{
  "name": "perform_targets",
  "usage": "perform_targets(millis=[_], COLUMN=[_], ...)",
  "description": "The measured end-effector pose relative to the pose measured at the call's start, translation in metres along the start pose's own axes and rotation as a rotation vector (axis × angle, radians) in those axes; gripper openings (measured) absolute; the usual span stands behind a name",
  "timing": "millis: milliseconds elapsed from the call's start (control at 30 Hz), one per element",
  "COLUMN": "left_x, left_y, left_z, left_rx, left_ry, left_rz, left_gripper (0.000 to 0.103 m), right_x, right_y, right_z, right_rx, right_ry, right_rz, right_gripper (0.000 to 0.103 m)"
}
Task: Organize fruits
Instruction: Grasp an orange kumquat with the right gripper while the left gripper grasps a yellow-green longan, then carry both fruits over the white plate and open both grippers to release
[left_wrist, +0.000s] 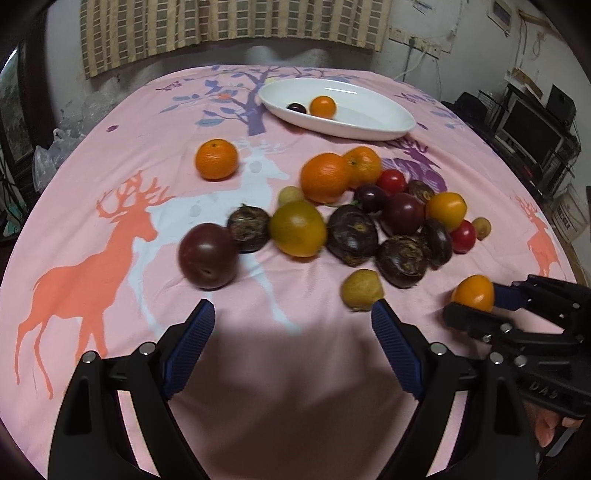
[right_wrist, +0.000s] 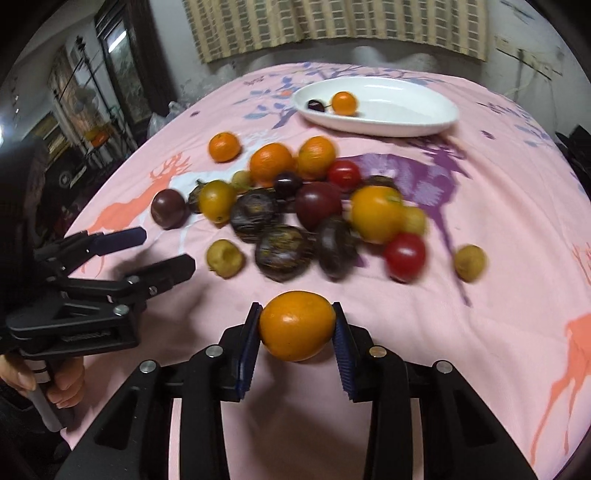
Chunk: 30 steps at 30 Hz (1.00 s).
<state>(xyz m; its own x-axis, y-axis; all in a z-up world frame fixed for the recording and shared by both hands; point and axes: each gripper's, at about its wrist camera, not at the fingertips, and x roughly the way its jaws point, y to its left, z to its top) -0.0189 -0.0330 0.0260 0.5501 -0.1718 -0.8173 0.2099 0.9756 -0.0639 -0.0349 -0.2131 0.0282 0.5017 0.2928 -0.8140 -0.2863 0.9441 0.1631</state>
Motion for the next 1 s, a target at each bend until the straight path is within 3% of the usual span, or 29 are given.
perform_targets(millis=[167,200,333,400,567,667,833,1000], left_x=[0.015,0.020,0.028,0.026,0.010,-0.014,-0.034,-0.016], left_y=[-0.019,-0.023,-0.036,-0.040,-0.042,-0.037,-0.035,-0.041], left_z=[0.002,0.002,0.007,0.009,0.010,0.025,0.075,0.143], left_rx=[0.027,0.034,0.081,0.100,0.137,0.132,0.123,0.114], left_ry=[0.035,0.047,0.031,0.022,0.017,-0.030,-0.109,-0.154], left_rz=[-0.020,-0.024,0.008,-0.003,-0.039,-0.076,-0.099,-0.065], left_gripper=[0.082,0.072,0.054,0.029,0.029,0.029,0.029,0.029], right_x=[-0.009,-0.010,-0.012,-0.013,-0.024,-0.038,-0.063,-0.055], right_y=[-0.023,-0.026,-0.030,-0.030,-0.027,-0.026,-0.026,-0.039], right_z=[-0.008,-0.009,-0.012,-0.012,-0.009,0.003,0.048,0.106], right_rx=[0.053,0.057,0.062,0.060,0.039,0.022,-0.041,-0.066], right_ry=[-0.017,-0.019,-0.026,-0.030,-0.046,-0.076,-0.183,-0.248], right_rz=[-0.003,0.000,0.009,0.011,0.022,0.033,-0.005,-0.029], right_gripper=[0.038,0.038,0.038,0.038,0.038,0.038,0.038,0.038])
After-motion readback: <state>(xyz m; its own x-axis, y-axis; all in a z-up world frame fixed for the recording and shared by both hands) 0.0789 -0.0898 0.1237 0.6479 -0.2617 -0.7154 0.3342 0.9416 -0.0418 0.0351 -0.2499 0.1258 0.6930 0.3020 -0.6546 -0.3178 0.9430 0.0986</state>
